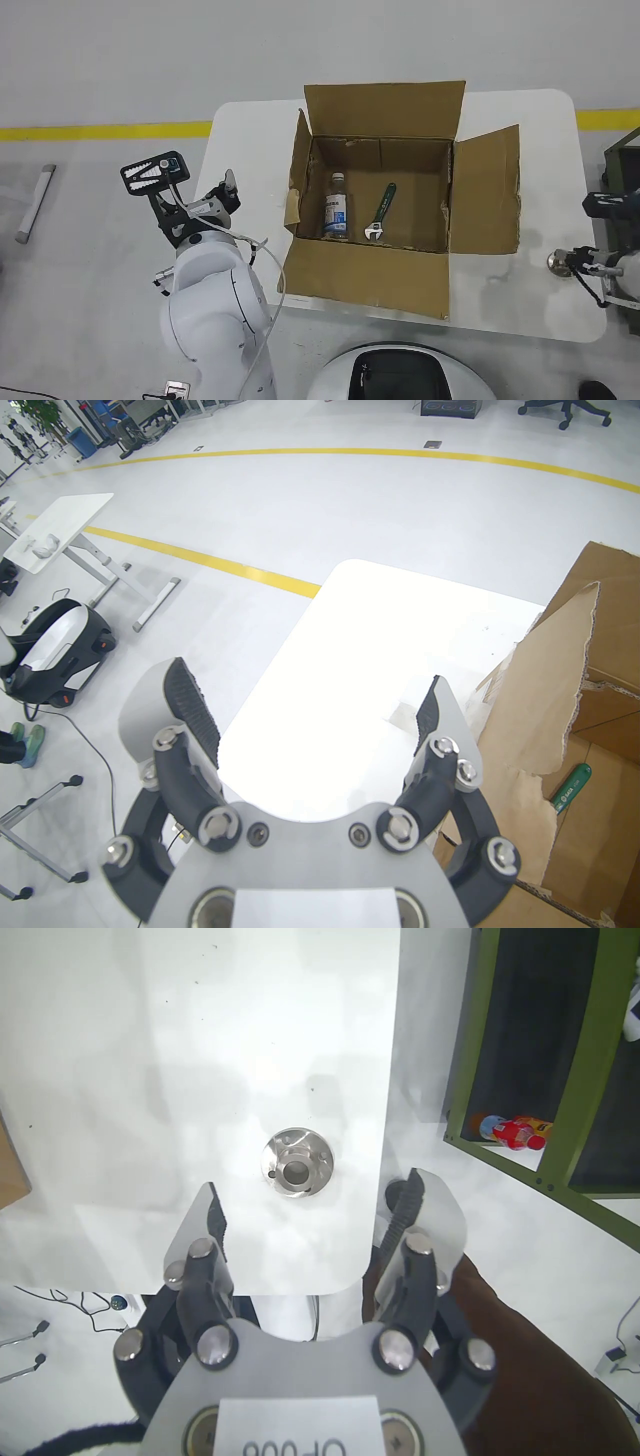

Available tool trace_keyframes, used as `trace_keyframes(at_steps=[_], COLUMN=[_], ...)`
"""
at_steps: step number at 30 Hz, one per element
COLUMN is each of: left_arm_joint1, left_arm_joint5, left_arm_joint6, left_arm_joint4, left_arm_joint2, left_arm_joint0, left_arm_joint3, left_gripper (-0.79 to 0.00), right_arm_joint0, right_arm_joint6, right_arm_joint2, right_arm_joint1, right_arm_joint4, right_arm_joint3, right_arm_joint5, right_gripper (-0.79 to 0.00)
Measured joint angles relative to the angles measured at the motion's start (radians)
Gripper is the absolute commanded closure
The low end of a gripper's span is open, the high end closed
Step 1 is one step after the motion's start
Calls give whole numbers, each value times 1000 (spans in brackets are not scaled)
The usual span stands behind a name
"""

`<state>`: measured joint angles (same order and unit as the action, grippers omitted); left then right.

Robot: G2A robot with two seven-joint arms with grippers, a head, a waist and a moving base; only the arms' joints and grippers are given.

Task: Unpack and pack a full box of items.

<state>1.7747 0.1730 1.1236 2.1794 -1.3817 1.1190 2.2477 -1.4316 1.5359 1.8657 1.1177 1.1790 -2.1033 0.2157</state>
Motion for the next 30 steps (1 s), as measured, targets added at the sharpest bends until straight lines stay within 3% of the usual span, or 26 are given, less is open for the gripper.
trace_keyframes(at_steps=[11, 12, 14, 17, 19, 22, 30], left_arm_joint1=[0, 0, 0, 0, 0, 0, 0], left_arm_joint5=[0, 0, 0, 0, 0, 0, 0], left_arm_joint6=[0, 0, 0, 0, 0, 0, 0], left_arm_joint4=[0, 0, 0, 0, 0, 0, 0], left_arm_joint2=[0, 0, 0, 0, 0, 0, 0], left_arm_joint0=[0, 0, 0, 0, 0, 0, 0], left_arm_joint3=[0, 0, 0, 0, 0, 0, 0], left_gripper=[-785, -785, -785, -785, -785, -785, -785], right_arm_joint0=[12, 14, 16, 21, 25, 28, 32], right_arm_joint6=[0, 0, 0, 0, 0, 0, 0], right_arm_joint2=[-48, -51, -57, -65, -71, -80, -85], right_arm_joint1=[-11, -11, -12, -12, -12, -13, -14], right_arm_joint4=[47, 51, 53, 40, 41, 46, 55], right_arm_joint3=[46, 52, 62, 78, 87, 94, 97], right_arm_joint5=[22, 25, 30, 39, 41, 45, 50], right_gripper=[-406, -502, -613, -511, -508, -376, -360])
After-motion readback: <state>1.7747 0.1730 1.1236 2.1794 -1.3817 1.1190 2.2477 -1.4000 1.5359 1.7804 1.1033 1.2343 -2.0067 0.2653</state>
